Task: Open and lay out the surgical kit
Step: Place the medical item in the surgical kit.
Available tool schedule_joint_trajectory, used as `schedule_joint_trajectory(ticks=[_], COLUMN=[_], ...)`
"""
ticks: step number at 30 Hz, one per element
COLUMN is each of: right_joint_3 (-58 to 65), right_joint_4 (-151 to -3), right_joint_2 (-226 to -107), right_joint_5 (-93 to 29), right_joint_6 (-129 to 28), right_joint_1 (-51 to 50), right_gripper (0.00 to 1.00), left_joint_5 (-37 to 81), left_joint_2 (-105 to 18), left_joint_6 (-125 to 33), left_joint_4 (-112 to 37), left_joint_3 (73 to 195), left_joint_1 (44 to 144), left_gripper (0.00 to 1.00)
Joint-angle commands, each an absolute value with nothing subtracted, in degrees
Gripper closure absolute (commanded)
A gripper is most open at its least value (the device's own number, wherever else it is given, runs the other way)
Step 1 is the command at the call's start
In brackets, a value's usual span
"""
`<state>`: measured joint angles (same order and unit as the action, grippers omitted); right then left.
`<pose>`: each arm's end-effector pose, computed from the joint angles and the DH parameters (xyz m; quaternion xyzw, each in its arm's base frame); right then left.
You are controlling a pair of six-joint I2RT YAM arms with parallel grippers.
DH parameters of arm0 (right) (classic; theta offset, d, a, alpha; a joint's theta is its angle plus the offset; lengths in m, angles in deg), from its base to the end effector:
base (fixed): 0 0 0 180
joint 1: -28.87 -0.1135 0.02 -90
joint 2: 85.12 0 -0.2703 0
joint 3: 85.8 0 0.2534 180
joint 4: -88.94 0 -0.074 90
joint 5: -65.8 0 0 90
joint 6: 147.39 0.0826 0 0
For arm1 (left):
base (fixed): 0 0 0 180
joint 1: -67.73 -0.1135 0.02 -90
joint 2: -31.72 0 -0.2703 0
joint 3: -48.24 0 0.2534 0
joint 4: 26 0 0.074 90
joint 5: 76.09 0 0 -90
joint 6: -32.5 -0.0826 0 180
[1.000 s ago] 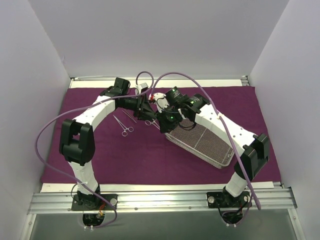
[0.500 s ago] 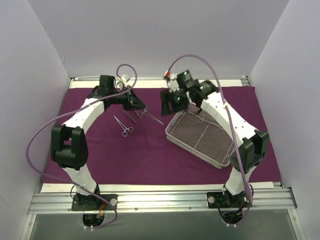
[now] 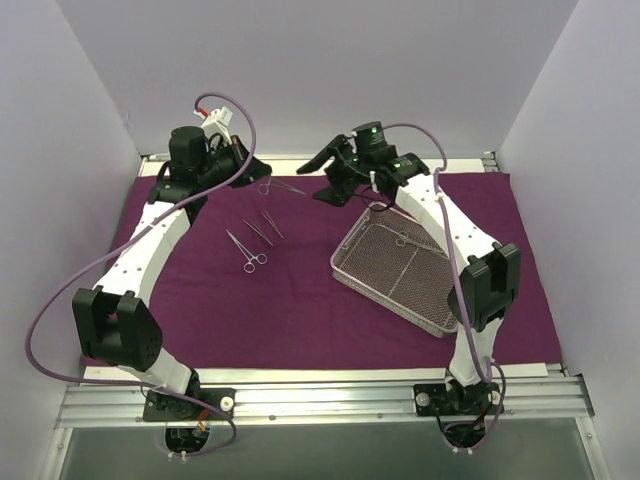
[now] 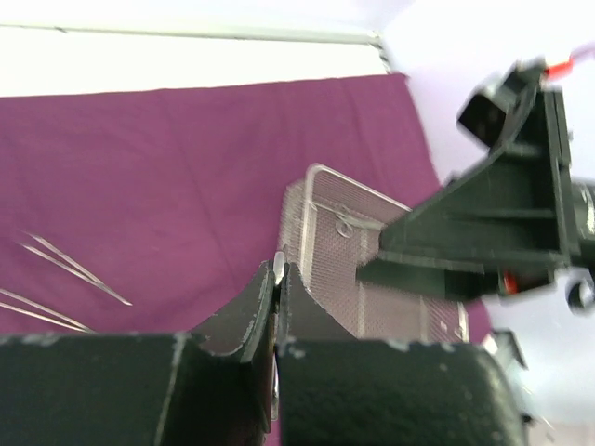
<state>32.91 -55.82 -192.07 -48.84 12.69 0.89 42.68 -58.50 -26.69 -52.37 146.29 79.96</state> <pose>0.4109 0.2573 0.3643 0.1842 0.8044 0.5215 0.2166 0.3931 -0.1259 0.3718 0.0162 0.7994 -0.3951 0.4522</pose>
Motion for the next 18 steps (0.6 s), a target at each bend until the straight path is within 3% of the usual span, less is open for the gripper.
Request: schedule_joint_trajectory(ticks=[1, 6, 18], right_joint_3=[31.7, 31.1, 28.7], right_joint_4=[-64.6, -63.2, -68.6], right_joint_2=[-190.4, -191.5, -193.0], right_joint_5=[-45.1, -43.9, -42.7], right_joint_6=[32.2, 38.0, 44.7], right_joint_1=[-2.4, -4.9, -6.6], right_gripper=[0.34, 0.46, 0.49], left_joint_5=[37.3, 35.8, 37.4], left_joint_2=[-54.9, -53.5, -52.8], left_joint_6=[-30.2, -30.7, -30.6], left_joint_4=[-50.8, -50.8, -50.3], left_joint_3=[147.8, 146.7, 146.8], left_joint_1=[80.1, 80.1, 80.8], left_gripper=[0.98, 0.98, 0.98])
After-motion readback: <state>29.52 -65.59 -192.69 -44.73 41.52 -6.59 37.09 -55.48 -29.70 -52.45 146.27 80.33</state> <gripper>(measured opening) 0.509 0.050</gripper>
